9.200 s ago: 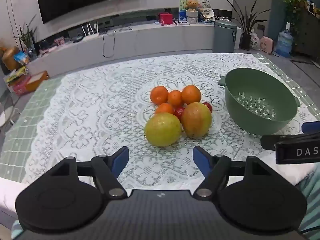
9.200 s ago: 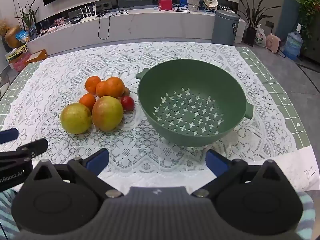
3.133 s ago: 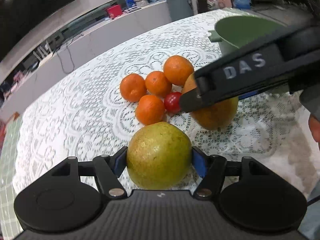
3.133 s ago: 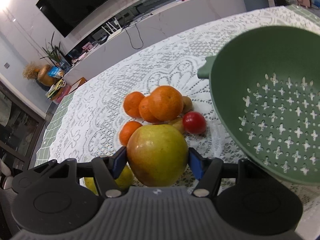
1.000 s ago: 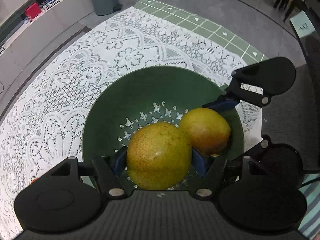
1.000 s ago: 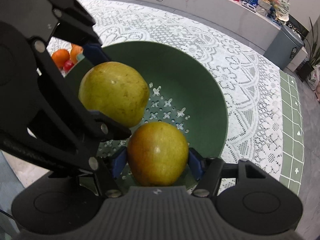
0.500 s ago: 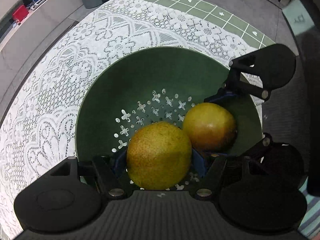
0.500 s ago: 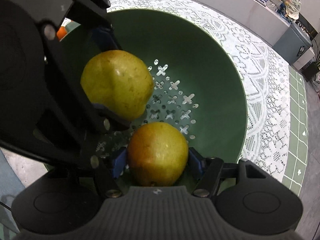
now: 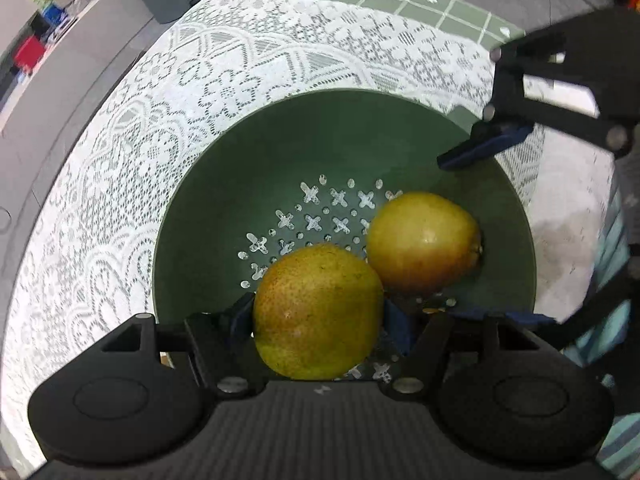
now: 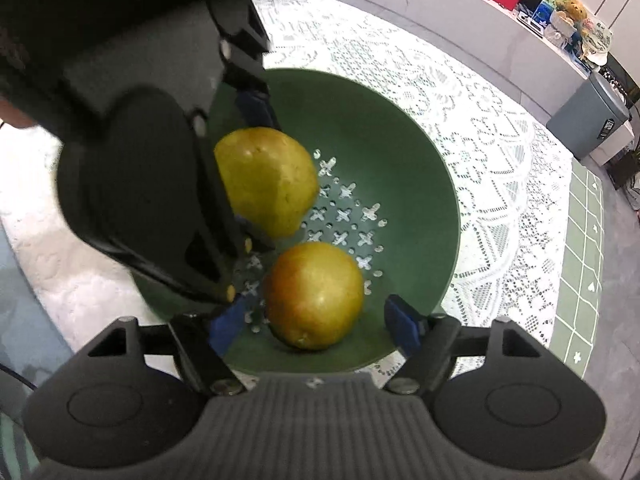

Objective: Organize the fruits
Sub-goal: 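Open both tools to drop the pears into the colander, then lift away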

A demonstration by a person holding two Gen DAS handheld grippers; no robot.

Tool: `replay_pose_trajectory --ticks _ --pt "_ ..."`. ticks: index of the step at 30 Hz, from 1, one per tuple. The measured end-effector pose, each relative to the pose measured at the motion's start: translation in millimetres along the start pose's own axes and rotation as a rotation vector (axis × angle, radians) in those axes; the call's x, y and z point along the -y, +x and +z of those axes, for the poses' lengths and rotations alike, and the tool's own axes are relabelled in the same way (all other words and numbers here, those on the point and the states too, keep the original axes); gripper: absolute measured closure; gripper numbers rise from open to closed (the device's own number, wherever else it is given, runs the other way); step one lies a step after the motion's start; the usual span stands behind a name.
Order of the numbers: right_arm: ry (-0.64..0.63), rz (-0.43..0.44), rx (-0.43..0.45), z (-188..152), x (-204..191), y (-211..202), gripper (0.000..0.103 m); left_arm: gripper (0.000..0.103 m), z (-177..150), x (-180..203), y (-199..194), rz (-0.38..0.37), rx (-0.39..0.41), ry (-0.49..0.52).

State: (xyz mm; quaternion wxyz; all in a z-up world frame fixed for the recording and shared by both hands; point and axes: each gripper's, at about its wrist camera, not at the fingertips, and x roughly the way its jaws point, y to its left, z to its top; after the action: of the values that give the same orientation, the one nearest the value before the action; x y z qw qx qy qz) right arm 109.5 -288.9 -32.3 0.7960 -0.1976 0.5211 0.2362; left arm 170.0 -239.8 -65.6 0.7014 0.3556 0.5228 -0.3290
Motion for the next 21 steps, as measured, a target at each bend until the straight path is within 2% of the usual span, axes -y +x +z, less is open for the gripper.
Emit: replay_pose_trajectory --ticks 7,11,21 --pt "0.0 -0.01 -0.001 2.0 -2.5 3.9 0.028 0.026 -2.7 3.9 11.1 0.024 -0.045 0.017" --pt "-0.005 -0.022 -0.009 2.0 -5.2 6.2 0.027 0.026 -4.2 2.2 17.6 0.008 -0.071 -0.005" --pt "0.002 -0.045 0.002 3.1 -7.0 6.9 0.026 0.025 -10.8 -2.6 25.5 0.018 -0.073 -0.055"
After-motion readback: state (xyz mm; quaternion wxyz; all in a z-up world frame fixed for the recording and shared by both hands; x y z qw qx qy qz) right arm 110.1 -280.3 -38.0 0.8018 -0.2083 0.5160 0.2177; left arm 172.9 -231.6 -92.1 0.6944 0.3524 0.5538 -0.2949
